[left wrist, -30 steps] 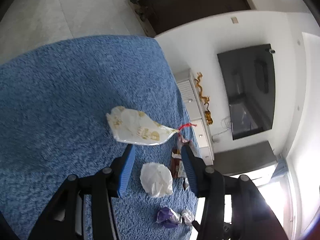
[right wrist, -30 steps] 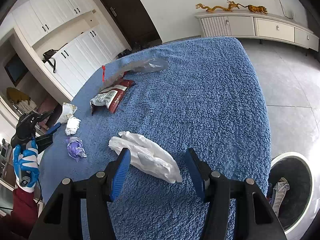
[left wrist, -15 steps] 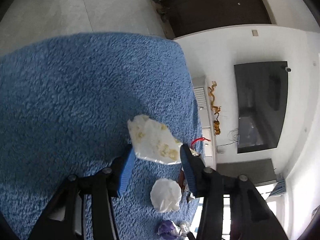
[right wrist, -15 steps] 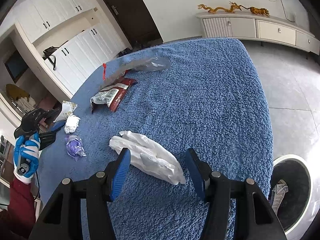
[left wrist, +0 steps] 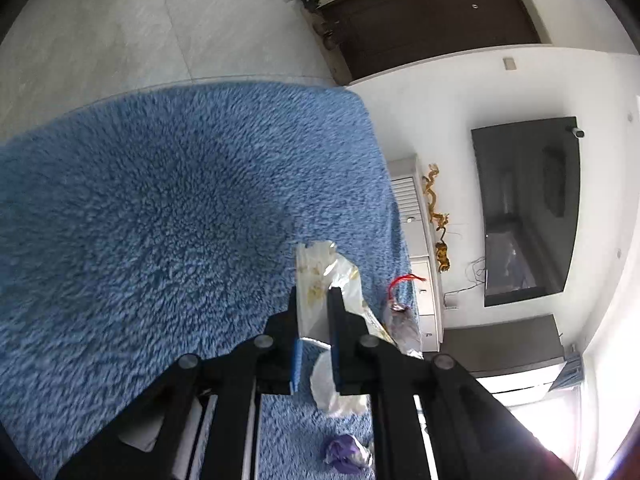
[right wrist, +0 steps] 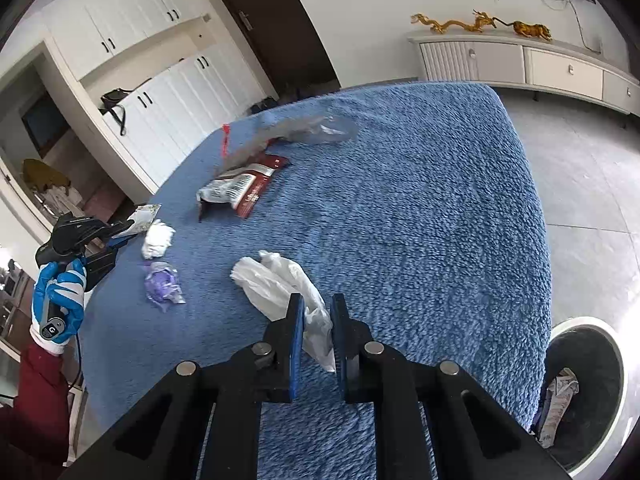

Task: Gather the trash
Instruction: 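Grasp the white paw-print paper bag with the left tool while the right tool grasps crumpled white plastic, then carry both items over the trash bin and open both tools to drop them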

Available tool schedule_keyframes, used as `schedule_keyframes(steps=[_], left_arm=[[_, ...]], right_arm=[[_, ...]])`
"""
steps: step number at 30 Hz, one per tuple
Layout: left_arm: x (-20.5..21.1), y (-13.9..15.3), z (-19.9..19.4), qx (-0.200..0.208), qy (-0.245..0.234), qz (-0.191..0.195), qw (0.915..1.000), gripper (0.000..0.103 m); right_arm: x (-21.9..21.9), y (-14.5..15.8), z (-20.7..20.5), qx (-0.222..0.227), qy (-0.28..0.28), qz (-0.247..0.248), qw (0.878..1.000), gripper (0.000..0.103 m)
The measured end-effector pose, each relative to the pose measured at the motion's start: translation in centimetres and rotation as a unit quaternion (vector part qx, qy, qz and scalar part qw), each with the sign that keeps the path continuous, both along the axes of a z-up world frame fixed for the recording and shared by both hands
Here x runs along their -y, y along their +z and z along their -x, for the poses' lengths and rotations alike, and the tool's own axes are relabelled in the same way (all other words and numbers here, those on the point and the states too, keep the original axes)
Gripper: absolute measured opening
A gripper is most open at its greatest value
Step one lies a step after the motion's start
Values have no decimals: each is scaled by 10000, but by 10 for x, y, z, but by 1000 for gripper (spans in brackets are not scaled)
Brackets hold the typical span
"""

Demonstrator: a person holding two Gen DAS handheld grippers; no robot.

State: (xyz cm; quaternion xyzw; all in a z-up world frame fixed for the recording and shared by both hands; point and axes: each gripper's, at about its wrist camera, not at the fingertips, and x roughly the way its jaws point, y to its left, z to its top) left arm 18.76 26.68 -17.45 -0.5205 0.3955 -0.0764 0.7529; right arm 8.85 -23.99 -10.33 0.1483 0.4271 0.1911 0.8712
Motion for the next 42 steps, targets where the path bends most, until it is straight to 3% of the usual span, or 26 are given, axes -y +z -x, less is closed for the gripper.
schedule_keyframes(steps=[9,15,21,27,32,36,42], left_arm=[[5,52,39,531,-260,-492,9970,10],[32,85,57,871,-622,-687,9919,10],[87,111,66,1090,-1296,-852,9819,10],[165,122,64,1146,-2066,-1037,9662,10],[255,114,61,1014,-2945,-1307,9412,10],[336,109,57,907,-3645,-1521,9142,10],[459,87,58,733,-4586,-1883,8654,10]], right_arm=[[-1,25,26,359,76,-146,9992,11],[13,45,52,641,-61,-237,9976,11],[45,56,79,872,-421,-369,9946,11],[97,54,109,999,-1025,-439,9887,11],[150,39,133,962,-1705,-539,9792,11],[190,17,151,809,-2259,-622,9688,11],[233,-19,165,450,-2824,-747,9553,11]])
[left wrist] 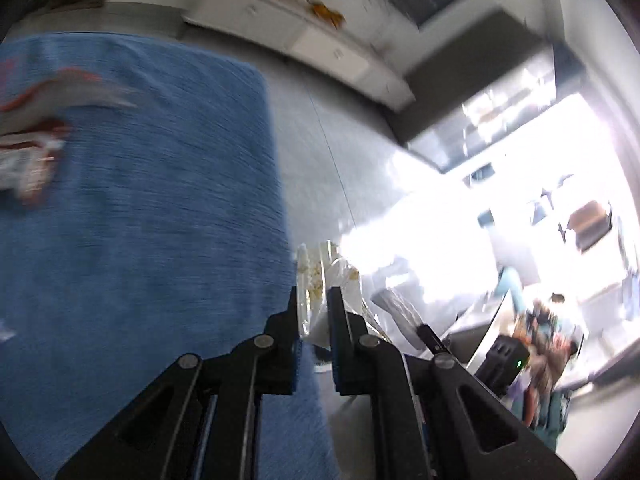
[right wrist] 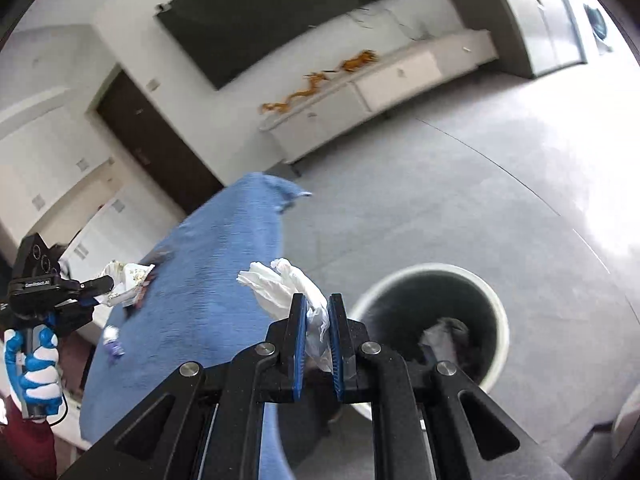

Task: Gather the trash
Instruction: 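Carry both items over the trash bin and open both tools to drop them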

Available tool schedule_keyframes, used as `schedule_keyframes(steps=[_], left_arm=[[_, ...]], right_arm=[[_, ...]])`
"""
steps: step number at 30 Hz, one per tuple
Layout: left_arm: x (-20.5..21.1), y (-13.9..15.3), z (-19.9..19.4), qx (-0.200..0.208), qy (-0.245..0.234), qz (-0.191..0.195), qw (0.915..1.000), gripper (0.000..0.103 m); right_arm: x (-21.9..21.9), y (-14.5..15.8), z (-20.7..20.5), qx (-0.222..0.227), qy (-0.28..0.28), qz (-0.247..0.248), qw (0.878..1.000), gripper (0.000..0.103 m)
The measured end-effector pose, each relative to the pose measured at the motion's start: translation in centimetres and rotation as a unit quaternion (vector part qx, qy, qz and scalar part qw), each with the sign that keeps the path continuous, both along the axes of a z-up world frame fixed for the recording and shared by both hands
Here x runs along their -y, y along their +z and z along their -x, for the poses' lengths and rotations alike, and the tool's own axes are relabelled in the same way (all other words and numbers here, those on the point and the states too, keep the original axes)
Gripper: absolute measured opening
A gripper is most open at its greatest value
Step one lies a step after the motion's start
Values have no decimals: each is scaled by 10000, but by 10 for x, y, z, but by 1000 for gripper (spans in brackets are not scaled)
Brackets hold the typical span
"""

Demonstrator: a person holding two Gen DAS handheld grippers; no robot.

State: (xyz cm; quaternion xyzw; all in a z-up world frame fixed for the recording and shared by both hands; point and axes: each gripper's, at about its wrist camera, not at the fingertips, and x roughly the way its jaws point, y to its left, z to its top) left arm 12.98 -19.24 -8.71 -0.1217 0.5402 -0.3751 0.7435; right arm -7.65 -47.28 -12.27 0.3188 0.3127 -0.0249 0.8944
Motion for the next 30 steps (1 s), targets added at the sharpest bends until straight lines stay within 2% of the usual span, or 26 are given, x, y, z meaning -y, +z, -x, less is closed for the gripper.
schedule_keyframes(steps=[5,9,12,14,15,16,17,18,19,25,30], left_arm=[[79,-18,9,38,-584,-414,9974,11],[128,-33,14,182,-862,-746,9933,11],[157,-48,19,147,-1042,-854,9908,13],[174,-57,21,62,-1094,-928,9896,21],[175,-61,20,34,-1108,-954,9892,24],[181,-66,20,16,-1119,-969,9890,31],[182,-70,17,1,-1116,-965,9891,38],[188,-75,13,-21,-1103,-954,9893,41],[189,-78,13,-49,-1098,-935,9895,44],[199,-87,14,-99,-1171,-932,9887,44],[175,-75,18,192,-1073,-905,9899,44]], right_arm=[[23,-30,-1,-280,-225,-202,9991,11],[34,-51,-10,-464,-302,-327,9979,11],[40,-65,-18,-584,-346,-393,9969,14],[43,-73,-21,-679,-418,-417,9959,14],[44,-75,-22,-722,-443,-420,9955,19],[44,-77,-23,-755,-471,-419,9952,29],[44,-79,-24,-787,-506,-398,9948,35],[44,-81,-22,-809,-534,-372,9946,44],[45,-81,-21,-826,-563,-351,9944,47],[53,-85,-7,-949,-772,-361,9918,47],[56,-78,6,-945,-910,-352,9907,47]])
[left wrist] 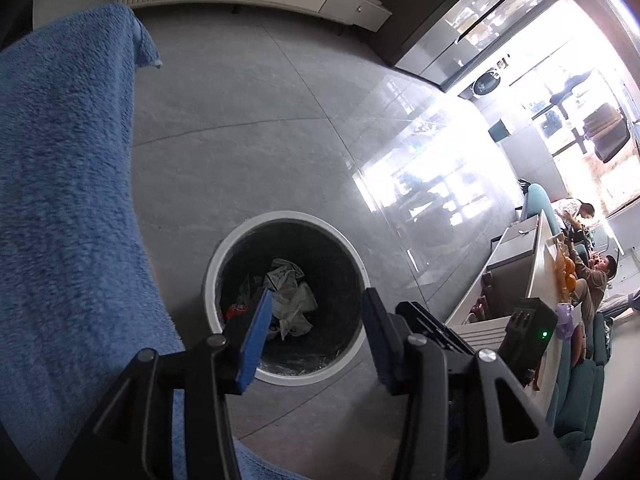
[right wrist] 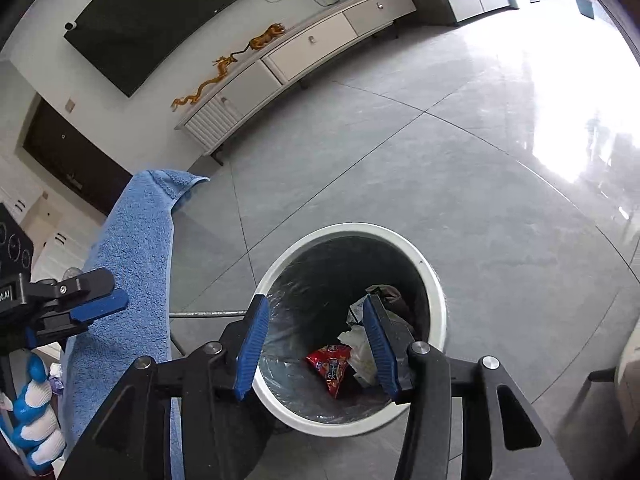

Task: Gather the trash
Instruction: 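Carry both items over the trash bin and open both tools to drop them, then move both open tools back over the rug toward the remaining trash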

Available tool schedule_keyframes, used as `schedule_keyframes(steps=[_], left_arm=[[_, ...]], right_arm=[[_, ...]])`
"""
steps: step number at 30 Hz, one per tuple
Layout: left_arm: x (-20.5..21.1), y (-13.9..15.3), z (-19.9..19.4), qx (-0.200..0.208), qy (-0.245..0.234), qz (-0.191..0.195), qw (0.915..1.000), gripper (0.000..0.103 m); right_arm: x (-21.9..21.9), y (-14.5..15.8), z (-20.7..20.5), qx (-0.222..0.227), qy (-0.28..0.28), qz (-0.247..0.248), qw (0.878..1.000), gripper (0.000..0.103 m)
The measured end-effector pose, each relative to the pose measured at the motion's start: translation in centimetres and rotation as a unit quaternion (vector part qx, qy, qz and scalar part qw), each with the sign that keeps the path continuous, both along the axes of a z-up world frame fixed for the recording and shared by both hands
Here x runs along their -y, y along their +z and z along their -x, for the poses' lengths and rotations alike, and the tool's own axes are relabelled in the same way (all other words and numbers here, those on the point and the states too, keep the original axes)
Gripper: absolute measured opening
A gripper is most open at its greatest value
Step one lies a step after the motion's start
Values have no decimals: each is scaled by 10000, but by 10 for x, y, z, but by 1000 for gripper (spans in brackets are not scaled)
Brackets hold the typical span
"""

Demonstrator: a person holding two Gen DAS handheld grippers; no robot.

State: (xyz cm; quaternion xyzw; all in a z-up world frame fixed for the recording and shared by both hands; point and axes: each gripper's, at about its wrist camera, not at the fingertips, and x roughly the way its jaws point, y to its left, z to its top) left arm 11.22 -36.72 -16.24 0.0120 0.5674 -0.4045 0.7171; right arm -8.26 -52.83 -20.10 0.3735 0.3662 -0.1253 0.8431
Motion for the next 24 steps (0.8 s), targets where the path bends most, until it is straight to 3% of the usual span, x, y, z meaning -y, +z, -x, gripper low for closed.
schedule_keyframes(steps=[9,17,24], left_arm=[[-65,64,18,1018,444,632,9918,44],[-124,121,40,1422,297,679,9871,44],[-209,158,59,1721,645,836,9794,44]], right_arm=[[-15,41,9,239,30,288,9993,47],[-46,100,8,700,306,703,9946,48],[-91,152,4,1114,682,1026,9861,49]])
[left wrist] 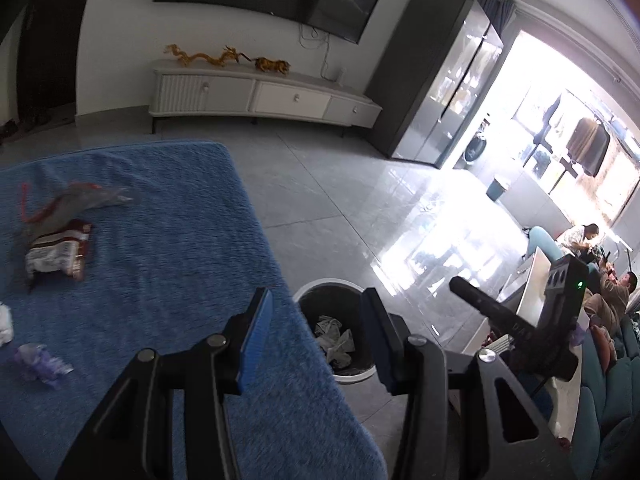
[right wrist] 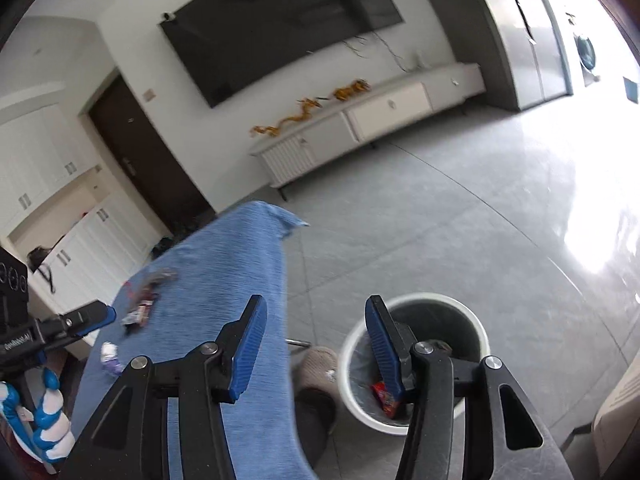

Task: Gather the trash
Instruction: 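Move both open tools back over the rug toward the remaining trash, then grasp the brown snack bag with the left tool while the right tool grasps the red-ribboned clear bag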

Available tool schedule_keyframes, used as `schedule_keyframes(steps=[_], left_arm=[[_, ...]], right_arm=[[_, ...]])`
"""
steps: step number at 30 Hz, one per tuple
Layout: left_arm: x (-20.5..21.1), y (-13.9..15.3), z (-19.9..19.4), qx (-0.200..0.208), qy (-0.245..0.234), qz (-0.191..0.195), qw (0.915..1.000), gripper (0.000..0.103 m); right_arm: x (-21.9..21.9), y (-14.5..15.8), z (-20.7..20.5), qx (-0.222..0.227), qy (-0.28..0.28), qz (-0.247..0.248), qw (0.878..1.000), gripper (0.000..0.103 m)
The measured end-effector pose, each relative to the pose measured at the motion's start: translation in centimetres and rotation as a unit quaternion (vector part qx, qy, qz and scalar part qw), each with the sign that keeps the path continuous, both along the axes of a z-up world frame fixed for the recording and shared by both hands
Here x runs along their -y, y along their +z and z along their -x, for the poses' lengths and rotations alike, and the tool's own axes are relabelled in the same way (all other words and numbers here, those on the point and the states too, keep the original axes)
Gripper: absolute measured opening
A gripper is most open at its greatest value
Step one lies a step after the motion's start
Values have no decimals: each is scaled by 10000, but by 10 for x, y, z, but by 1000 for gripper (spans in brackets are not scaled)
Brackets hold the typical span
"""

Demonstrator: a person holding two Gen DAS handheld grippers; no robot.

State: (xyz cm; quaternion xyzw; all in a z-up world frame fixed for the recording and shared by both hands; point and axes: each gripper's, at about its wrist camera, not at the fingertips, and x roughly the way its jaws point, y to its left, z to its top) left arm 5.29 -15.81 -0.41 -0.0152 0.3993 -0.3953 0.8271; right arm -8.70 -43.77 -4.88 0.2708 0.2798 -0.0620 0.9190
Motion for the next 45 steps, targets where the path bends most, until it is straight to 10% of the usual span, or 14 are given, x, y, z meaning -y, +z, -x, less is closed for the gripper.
schedule_keyframes(steps=[20,34,45], left_arm=[[-278,3,48,-61,1807,572,9819,44],[-250,-27,-21,-826,1584,495,9827,47],[-205,-61,-143,-1788,1937,587,9628,47]], right_arm=[[-134,95,-12,793,1425,734,9839,55],[-168,58,-95,223,1983,506,9786,56],[-201,13,-210,-63,2639,-468,9634,61]])
